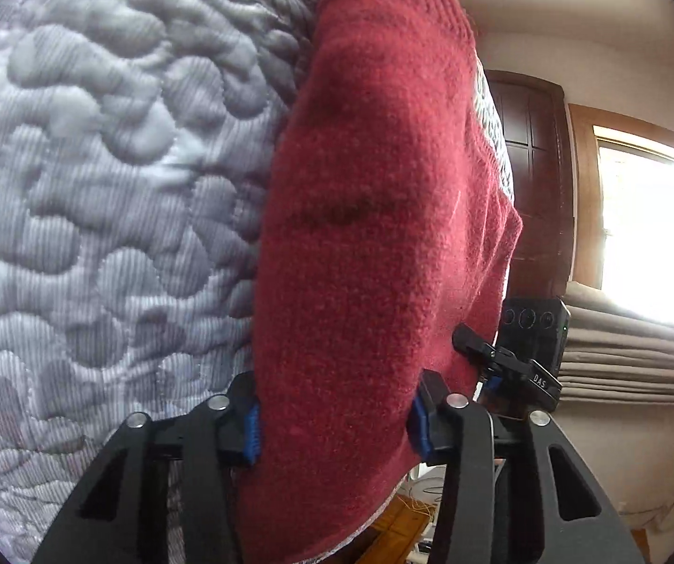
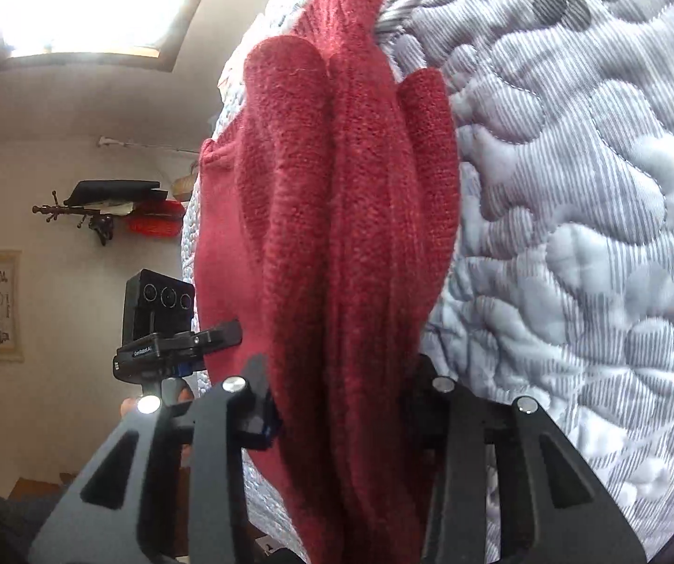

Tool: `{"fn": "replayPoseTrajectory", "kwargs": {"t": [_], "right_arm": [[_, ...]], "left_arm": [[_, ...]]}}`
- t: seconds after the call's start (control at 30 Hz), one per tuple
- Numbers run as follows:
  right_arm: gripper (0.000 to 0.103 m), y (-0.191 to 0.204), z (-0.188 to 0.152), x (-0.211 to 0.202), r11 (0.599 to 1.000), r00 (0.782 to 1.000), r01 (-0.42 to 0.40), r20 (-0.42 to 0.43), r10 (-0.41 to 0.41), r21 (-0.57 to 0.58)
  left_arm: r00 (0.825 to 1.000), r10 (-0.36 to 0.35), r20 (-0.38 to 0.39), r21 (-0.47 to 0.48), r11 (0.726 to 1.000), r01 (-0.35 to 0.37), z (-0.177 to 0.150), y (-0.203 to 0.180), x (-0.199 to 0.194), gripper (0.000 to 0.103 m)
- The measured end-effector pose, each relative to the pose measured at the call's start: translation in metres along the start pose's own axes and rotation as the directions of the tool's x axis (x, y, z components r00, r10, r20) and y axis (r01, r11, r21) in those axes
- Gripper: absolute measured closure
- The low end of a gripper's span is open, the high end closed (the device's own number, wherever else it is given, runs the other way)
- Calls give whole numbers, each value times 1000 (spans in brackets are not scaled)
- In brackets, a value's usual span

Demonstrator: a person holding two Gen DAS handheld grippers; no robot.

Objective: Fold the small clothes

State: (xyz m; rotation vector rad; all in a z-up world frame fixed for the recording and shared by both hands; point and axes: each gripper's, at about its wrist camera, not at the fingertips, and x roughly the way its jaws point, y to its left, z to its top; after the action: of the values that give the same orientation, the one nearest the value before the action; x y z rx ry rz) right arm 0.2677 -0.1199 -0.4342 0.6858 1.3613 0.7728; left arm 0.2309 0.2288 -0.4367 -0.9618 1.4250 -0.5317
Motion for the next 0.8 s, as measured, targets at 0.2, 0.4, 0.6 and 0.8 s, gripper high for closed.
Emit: {"fn": "replayPoseTrajectory", "kwargs": {"t": [0.2, 0.4, 0.6, 0.8], "right_arm": [[68, 61, -31, 5, 998, 999, -43, 8, 43, -55], [68, 78, -106, 63, 993, 987, -116, -112, 112, -28], [37, 52, -154, 122, 1000, 967, -21, -254, 26, 23], [57, 108, -116, 39, 981, 993, 119, 17, -118, -154]], "left_arm": [[998, 63, 20, 63, 996, -64, -25, -19, -50, 61], [991, 119, 59, 2, 993, -120, -113, 25, -111, 61], [981, 177, 85, -163, 973, -161, -179, 109, -117, 41], [932, 263, 248, -42, 964, -261, -191, 59, -159, 37]]}}
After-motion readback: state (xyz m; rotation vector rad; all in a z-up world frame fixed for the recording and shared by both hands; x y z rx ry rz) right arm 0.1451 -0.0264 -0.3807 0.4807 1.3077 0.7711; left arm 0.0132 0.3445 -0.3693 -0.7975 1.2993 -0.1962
